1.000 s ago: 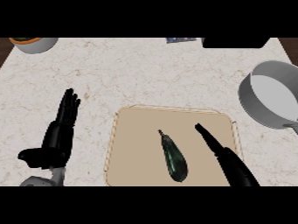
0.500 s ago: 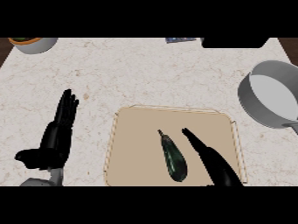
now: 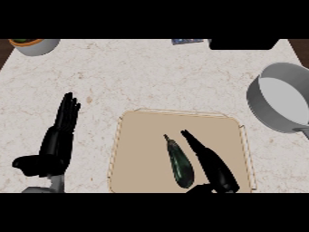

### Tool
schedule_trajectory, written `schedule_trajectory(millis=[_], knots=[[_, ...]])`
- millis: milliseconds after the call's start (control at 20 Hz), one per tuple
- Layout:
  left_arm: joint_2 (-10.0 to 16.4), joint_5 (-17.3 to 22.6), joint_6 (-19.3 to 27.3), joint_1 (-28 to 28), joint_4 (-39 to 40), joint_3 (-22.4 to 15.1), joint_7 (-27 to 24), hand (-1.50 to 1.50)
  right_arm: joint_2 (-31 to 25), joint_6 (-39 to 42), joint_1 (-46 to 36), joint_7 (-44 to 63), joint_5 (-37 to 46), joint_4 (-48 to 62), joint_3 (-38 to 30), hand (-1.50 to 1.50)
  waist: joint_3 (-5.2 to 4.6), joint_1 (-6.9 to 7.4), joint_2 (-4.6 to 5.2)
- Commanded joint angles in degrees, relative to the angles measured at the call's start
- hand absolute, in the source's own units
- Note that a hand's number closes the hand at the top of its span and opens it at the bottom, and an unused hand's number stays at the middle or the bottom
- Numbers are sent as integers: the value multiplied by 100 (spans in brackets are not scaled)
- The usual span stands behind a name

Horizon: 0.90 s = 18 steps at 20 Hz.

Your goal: Pick the eggplant from the tray and place it in the pot

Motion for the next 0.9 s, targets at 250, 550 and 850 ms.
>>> schedule_trajectory(millis=[250, 550, 850], knots=[[-288, -338, -183, -241, 105, 258, 183, 0, 283, 112, -151, -531, 221, 626, -233, -150, -1, -9, 1], [-157, -110, -375, -238, 162, 516, 74, 0, 488, -1120, -85, -820, 1095, 661, -88, 150, -1, -13, -1], [-479, -404, -362, 180, 110, 297, -188, 0, 468, -1022, -484, -1352, 996, 1296, -538, 150, -1, 1, 1]])
